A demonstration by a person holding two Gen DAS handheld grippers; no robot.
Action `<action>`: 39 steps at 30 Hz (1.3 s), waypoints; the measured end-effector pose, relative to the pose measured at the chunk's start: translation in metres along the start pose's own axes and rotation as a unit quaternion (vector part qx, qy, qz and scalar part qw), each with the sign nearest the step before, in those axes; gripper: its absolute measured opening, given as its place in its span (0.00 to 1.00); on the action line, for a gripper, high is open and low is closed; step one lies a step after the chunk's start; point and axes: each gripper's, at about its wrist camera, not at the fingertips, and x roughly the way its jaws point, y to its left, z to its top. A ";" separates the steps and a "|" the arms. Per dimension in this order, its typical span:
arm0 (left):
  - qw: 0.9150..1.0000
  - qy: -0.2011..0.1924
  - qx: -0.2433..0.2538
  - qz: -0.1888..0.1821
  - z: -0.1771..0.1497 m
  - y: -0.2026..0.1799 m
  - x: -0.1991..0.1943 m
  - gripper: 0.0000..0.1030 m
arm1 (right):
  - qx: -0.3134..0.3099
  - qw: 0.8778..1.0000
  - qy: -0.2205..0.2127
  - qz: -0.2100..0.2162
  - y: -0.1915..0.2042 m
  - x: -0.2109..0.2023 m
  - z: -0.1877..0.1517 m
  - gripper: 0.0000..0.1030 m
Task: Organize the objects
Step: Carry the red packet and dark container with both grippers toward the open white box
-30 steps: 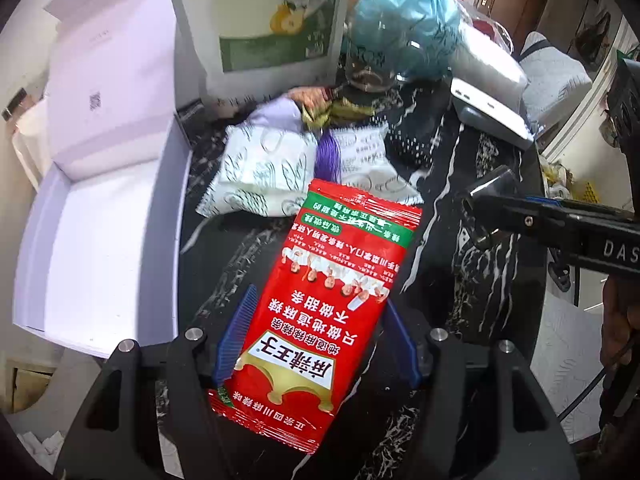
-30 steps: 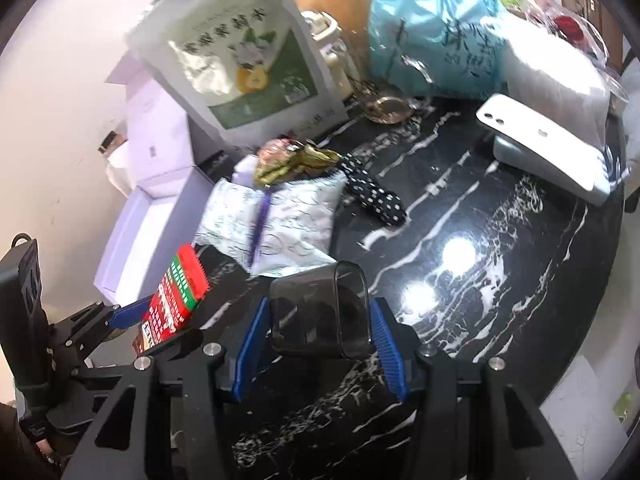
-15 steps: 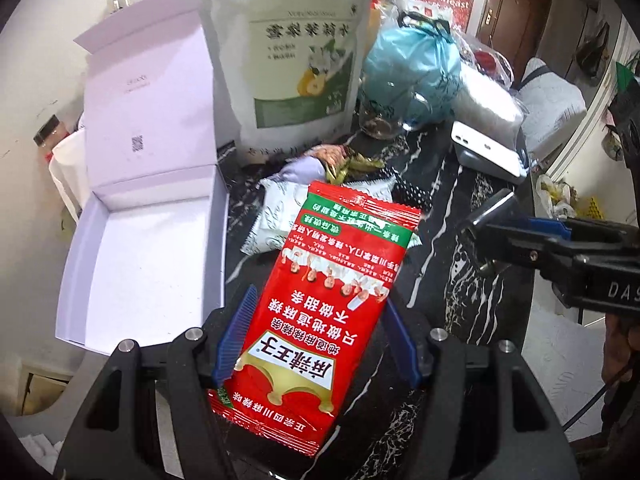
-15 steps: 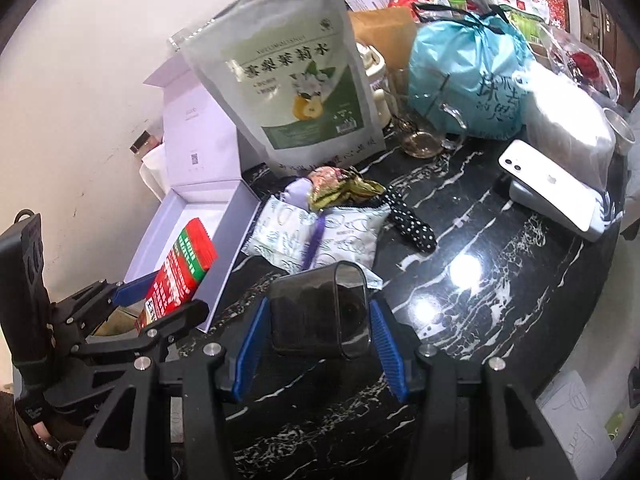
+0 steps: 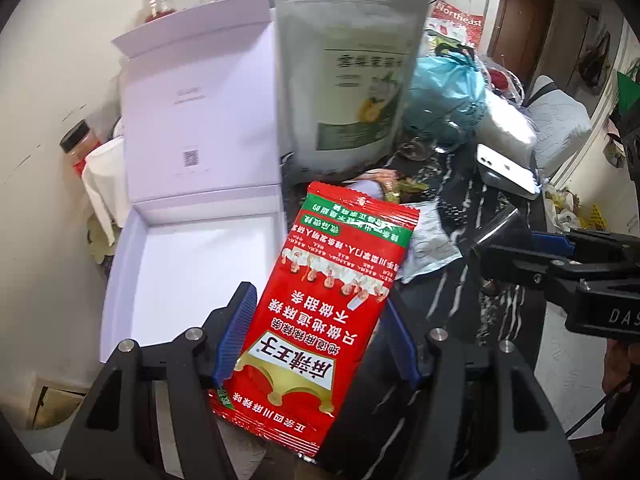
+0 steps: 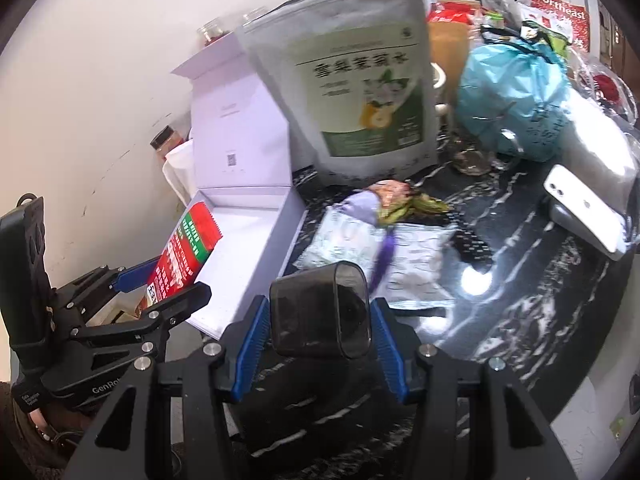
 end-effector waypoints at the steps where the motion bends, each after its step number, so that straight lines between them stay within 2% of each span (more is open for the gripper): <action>1: 1.000 0.003 0.000 0.001 0.000 0.008 0.000 0.59 | 0.000 1.000 0.002 0.001 0.006 0.004 0.001 0.51; 17: 0.999 0.023 -0.020 0.011 -0.001 0.116 0.022 0.59 | -0.026 0.999 0.041 0.017 0.088 0.077 0.026 0.51; 26: 0.998 0.046 -0.033 0.019 0.003 0.162 0.060 0.59 | -0.032 0.997 0.068 0.024 0.106 0.124 0.043 0.51; 39: 0.996 0.073 -0.035 0.027 0.007 0.197 0.120 0.59 | -0.041 0.994 0.093 0.026 0.113 0.182 0.059 0.51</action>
